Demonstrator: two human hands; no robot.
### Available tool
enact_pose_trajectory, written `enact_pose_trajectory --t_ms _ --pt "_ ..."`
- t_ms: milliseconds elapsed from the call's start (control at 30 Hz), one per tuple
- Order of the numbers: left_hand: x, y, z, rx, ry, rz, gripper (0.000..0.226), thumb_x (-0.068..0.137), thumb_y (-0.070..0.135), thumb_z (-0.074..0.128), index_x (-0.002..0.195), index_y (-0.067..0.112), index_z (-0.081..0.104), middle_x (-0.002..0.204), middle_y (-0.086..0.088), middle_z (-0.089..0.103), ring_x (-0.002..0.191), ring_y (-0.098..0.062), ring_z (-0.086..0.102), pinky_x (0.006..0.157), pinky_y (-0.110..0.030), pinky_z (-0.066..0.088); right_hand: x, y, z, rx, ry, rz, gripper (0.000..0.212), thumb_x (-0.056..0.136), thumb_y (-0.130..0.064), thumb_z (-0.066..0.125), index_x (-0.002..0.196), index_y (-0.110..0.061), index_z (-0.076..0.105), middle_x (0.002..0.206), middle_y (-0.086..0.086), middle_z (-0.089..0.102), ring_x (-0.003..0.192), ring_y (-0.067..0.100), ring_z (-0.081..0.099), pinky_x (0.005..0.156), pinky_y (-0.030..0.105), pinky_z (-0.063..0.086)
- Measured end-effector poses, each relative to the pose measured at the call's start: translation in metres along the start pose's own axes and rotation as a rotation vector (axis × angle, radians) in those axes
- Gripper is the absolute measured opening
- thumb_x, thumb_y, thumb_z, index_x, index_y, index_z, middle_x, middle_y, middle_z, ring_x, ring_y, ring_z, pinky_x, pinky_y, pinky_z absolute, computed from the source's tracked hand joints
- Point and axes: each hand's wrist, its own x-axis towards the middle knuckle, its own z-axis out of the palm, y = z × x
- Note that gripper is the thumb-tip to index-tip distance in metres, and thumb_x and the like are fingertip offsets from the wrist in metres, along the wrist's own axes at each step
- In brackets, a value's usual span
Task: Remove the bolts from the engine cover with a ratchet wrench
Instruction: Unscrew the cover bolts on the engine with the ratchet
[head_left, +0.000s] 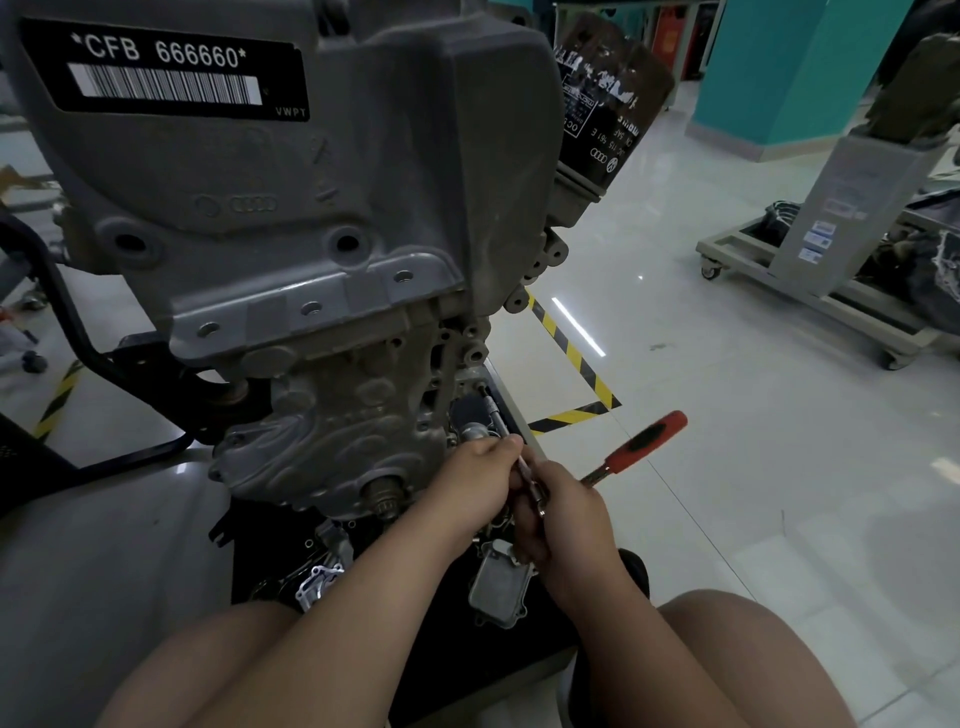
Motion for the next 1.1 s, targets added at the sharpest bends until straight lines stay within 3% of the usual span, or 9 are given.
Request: enact_pose_trajectory --t_ms 67,133,233,367,533,667,767,967,1100 --pt "0.0 0.0 0.001 -0.008 -0.005 -0.007 0.034 0.1 0.036 0.045 0.086 0.012 0.065 0.067 -0.011 0.064 0.067 -0.028 0.059 0.073 -0.046 0.047 0.001 -0.001 -0.001 0.212 -0.125 0.094 0.035 0.095 -0.031 0.048 0.071 -0.019 0.07 0.047 0.004 0.036 0.034 0.014 0.023 0.039 0.023 0.024" --pt "0.0 0.001 0.001 -0.017 0.008 -0.009 0.033 0.1 0.036 0.046 0.083 0.013 0.064 0.068 -0.01 0.061 0.07 -0.03 0.057 0.071 -0.044 0.044 0.001 -0.001 -0.001 0.315 -0.2 0.15 0.039 0.094 -0.035 0.049 0.065 -0.019 0.067 0.045 0.001 0.034 0.032 0.012 0.021 0.037 0.021 0.023" --pt "0.0 -0.001 0.001 0.003 0.021 0.0 0.035 0.099 0.036 0.046 0.089 0.007 0.064 0.075 -0.013 0.06 0.071 -0.028 0.057 0.071 -0.043 0.045 0.001 -0.001 0.001 0.384 -0.234 0.198 0.042 0.095 -0.035 0.049 0.061 -0.019 0.067 0.043 -0.001 0.033 0.03 0.011 0.02 0.035 0.021 0.021" --pt "0.01 0.002 -0.001 -0.039 0.086 -0.037 0.039 0.1 0.037 0.042 0.084 0.012 0.067 0.062 -0.001 0.065 0.054 -0.015 0.058 0.061 -0.028 0.045 0.003 0.001 -0.001 0.4 -0.222 0.207 0.041 0.095 -0.031 0.043 0.066 -0.015 0.067 0.044 -0.001 0.034 0.031 0.011 0.02 0.035 0.021 0.023" --pt "0.038 0.03 -0.01 -0.557 0.201 -0.197 0.034 0.104 0.03 0.035 0.083 0.014 0.056 0.081 -0.003 0.067 0.068 -0.018 0.06 0.057 -0.029 0.044 0.004 0.0 -0.004 0.183 -0.097 0.119 0.042 0.097 -0.026 0.038 0.07 -0.007 0.066 0.044 0.002 0.035 0.033 0.014 0.023 0.037 0.021 0.025" --pt "0.038 0.036 0.003 -0.805 0.214 -0.199 0.032 0.104 0.025 0.034 0.081 0.012 0.052 0.067 -0.001 0.067 0.066 -0.017 0.063 0.06 -0.03 0.046 0.002 -0.004 -0.006 -0.036 -0.033 0.035 0.041 0.096 -0.026 0.041 0.074 -0.006 0.07 0.045 0.003 0.038 0.034 0.014 0.029 0.036 0.021 0.028" --pt "0.038 0.033 0.004 -0.84 0.229 -0.195 0.031 0.104 0.029 0.036 0.085 0.012 0.055 0.059 0.003 0.069 0.064 -0.015 0.066 0.062 -0.03 0.048 0.002 -0.008 -0.007 -0.089 -0.014 0.018 0.042 0.096 -0.027 0.042 0.074 -0.005 0.071 0.045 0.003 0.039 0.034 0.014 0.03 0.036 0.021 0.027" --pt "0.039 0.032 0.007 -0.72 0.278 -0.171 0.018 0.098 0.02 0.048 0.085 0.011 0.058 0.063 0.003 0.07 0.06 -0.015 0.066 0.061 -0.029 0.049 -0.002 -0.013 -0.005 -0.203 0.038 0.015 0.04 0.094 -0.025 0.045 0.068 -0.009 0.071 0.043 0.001 0.039 0.033 0.013 0.03 0.035 0.022 0.026" --pt "0.04 0.034 0.002 -0.724 0.255 -0.208 0.022 0.099 0.029 0.051 0.084 0.014 0.058 0.07 0.003 0.069 0.068 -0.013 0.064 0.058 -0.027 0.047 -0.004 -0.015 -0.01 -0.286 0.071 -0.021 0.038 0.092 -0.027 0.05 0.086 0.008 0.065 0.044 -0.002 0.039 0.035 0.011 0.03 0.036 0.019 0.026"
